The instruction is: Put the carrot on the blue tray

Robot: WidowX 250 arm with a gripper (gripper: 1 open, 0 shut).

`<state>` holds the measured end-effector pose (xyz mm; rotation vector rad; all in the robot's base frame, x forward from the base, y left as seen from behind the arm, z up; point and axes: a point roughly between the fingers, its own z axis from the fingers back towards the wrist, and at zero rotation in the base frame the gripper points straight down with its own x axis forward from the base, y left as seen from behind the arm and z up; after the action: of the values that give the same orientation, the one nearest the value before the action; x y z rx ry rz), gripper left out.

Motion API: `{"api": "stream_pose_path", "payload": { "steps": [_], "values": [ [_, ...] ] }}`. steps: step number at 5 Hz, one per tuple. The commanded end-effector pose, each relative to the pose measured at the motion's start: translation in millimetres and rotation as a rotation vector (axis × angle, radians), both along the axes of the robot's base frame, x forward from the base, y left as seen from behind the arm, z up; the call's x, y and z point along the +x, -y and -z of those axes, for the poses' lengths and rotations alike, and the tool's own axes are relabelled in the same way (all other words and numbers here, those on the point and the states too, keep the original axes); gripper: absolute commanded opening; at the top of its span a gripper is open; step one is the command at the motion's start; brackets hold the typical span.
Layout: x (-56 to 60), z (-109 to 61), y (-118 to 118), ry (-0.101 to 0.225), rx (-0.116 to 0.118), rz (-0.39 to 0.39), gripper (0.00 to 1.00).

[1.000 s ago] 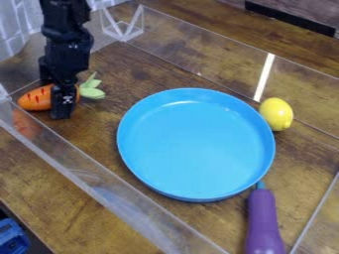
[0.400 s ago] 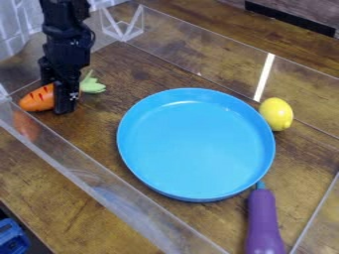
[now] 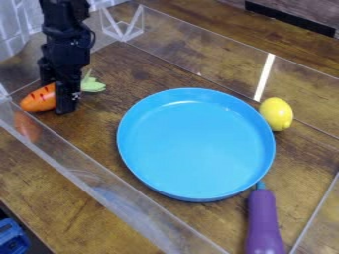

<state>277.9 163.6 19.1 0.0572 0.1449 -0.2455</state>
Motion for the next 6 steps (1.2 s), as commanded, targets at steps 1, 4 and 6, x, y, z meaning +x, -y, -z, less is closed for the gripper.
{"api": "stream_pose_path", "payload": {
  "steps": [1,4,6],
  "values": [
    [6.5,-19.1,-1,0.047,0.030,0.023,0.00],
    [7.4,-28.8,18,0.051,0.054,0.138,0.00],
    [18.5,-22.6,27,0.058,0.074,0.142,0.00]
  ]
}}
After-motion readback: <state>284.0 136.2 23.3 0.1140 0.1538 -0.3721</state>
